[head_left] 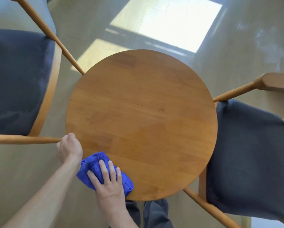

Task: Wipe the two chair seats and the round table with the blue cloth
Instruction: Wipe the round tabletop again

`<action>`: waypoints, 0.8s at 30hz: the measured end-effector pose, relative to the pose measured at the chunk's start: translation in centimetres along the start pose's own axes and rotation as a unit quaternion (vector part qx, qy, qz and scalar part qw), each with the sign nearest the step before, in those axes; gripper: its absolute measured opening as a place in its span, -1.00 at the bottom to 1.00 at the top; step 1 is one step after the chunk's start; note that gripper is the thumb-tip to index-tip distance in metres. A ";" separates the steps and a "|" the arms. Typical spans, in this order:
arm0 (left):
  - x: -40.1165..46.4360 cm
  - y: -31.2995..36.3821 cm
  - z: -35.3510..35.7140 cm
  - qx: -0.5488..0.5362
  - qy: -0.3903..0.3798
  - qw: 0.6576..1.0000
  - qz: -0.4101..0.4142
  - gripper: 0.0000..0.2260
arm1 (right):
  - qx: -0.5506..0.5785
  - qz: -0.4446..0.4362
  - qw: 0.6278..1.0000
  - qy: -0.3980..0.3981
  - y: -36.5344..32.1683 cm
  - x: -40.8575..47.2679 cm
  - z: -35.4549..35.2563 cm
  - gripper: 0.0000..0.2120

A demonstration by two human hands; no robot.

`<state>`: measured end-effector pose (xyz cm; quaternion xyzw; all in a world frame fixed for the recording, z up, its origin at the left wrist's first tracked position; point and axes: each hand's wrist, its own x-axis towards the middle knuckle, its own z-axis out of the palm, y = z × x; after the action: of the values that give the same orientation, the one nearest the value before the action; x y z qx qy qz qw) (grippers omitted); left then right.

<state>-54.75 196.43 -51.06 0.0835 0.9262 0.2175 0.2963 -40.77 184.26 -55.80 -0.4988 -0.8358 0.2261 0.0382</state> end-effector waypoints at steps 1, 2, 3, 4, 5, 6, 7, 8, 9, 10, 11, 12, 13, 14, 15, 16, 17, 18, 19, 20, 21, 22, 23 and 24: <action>-0.2 0.1 0.1 -0.002 0.002 1.000 -0.004 -0.59 | -0.004 -0.004 1.000 0.013 0.4 0.1 0.0 -0.62; -0.3 0.1 0.3 -0.004 0.006 1.000 -0.010 -0.58 | -0.005 -0.007 1.000 0.026 0.9 0.1 -0.3 -0.61; -0.3 0.1 0.5 -0.006 0.010 1.000 -0.016 -0.57 | -0.003 -0.006 0.999 0.034 1.3 0.2 -0.6 -0.60; -0.4 0.2 0.7 -0.004 0.015 1.000 -0.020 -0.57 | 0.001 -0.001 0.999 0.042 1.9 0.2 -1.1 -0.58; -0.5 0.2 0.9 0.000 0.020 1.000 -0.021 -0.56 | 0.010 0.010 0.999 0.050 2.6 0.2 -1.7 -0.56; -0.6 0.3 1.0 0.001 0.024 1.000 -0.020 -0.56 | 0.018 0.025 0.998 0.060 3.6 0.2 -2.2 -0.53; -0.9 0.5 1.2 -0.002 0.026 1.000 -0.017 -0.56 | 0.026 0.043 0.996 0.070 5.0 0.2 -2.9 -0.50; -1.2 0.6 1.5 -0.007 0.025 1.000 -0.015 -0.55 | 0.028 0.065 0.994 0.079 6.6 0.1 -3.6 -0.47; -1.6 0.7 1.7 -0.011 0.023 1.000 -0.012 -0.55 | 0.026 0.089 0.992 0.087 8.4 0.2 -4.3 -0.45; -1.9 0.8 2.0 -0.012 0.021 1.000 -0.009 -0.54 | 0.021 0.113 0.989 0.094 10.4 0.3 -5.1 -0.44; -2.1 0.9 2.1 -0.010 0.020 1.000 -0.004 -0.54 | 0.016 0.138 0.985 0.102 12.2 0.4 -6.1 -0.43; -2.2 0.8 2.2 -0.009 0.019 1.000 -0.001 -0.54 | 0.009 0.165 0.980 0.109 14.1 0.4 -7.0 -0.44; -2.2 0.8 2.2 -0.010 0.018 1.000 0.000 -0.53 | 0.001 0.195 0.974 0.119 15.9 0.4 -7.9 -0.46; -2.1 0.8 2.1 -0.014 0.020 1.000 -0.001 -0.53 | -0.006 0.226 0.965 0.131 17.6 0.5 -8.9 -0.48; -2.0 0.7 2.0 -0.018 0.021 1.000 -0.001 -0.53 | -0.009 0.263 0.953 0.148 19.2 0.7 -9.8 -0.49; -1.9 0.6 1.8 -0.023 0.022 0.999 -0.001 -0.53 | -0.004 0.305 0.938 0.162 20.6 0.9 -10.6 -0.50; -1.8 0.4 1.7 -0.027 0.024 0.999 -0.001 -0.53 | 0.007 0.350 0.921 0.170 21.8 1.4 -11.4 -0.48; -1.7 0.3 1.4 -0.030 0.024 0.999 0.001 -0.53 | 0.021 0.391 0.904 0.172 22.5 2.0 -11.9 -0.46; -1.6 0.3 1.2 -0.033 0.022 0.999 0.002 -0.54 | 0.034 0.426 0.887 0.176 22.8 2.7 -12.3 -0.45; -1.6 0.2 0.9 -0.038 0.019 0.999 0.003 -0.55 | 0.043 0.455 0.869 0.189 22.8 3.5 -12.4 -0.44; -1.5 0.1 0.7 -0.043 0.018 0.999 0.001 -0.55 | 0.051 0.477 0.854 0.202 22.5 4.2 -12.3 -0.44; -1.4 0.0 0.4 -0.047 0.018 0.999 -0.003 -0.56 | 0.057 0.494 0.842 0.210 21.9 5.0 -12.0 -0.43; -1.3 -0.1 0.1 -0.053 0.020 0.998 -0.010 -0.56 | 0.061 0.504 0.835 0.212 21.1 5.7 -11.7 -0.43; -1.2 -0.1 -0.1 -0.060 0.024 0.998 -0.014 -0.57 | 0.060 0.502 0.837 0.210 20.2 6.4 -11.3 -0.43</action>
<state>-53.84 195.93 -50.42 0.0473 0.9195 0.2700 0.2818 -24.20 201.66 -55.16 -0.8821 -0.4277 0.1539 0.1238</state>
